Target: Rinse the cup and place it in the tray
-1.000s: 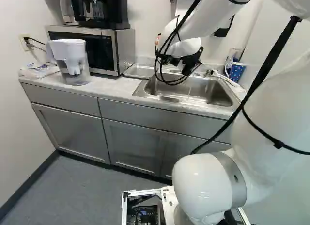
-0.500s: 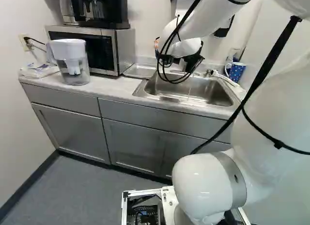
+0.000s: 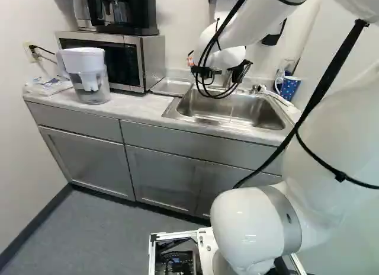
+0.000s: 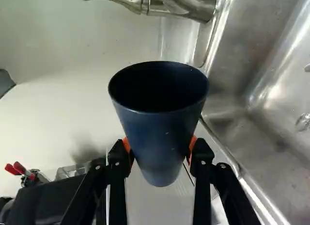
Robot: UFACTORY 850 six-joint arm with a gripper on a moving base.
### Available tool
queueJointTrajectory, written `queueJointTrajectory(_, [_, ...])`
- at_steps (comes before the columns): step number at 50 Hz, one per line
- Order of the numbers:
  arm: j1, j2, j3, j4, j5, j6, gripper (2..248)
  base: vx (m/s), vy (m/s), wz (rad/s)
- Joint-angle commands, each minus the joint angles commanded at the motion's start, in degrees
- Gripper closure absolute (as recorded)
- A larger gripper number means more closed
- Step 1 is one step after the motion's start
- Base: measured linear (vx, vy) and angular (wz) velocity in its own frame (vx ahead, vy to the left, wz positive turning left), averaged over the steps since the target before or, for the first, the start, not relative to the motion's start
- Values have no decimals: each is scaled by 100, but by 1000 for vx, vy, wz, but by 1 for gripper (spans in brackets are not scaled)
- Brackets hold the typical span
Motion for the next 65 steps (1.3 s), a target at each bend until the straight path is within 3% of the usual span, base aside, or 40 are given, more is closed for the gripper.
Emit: queueJointTrajectory(65, [0, 0, 0, 0, 0, -3924, 126, 0, 0, 0])
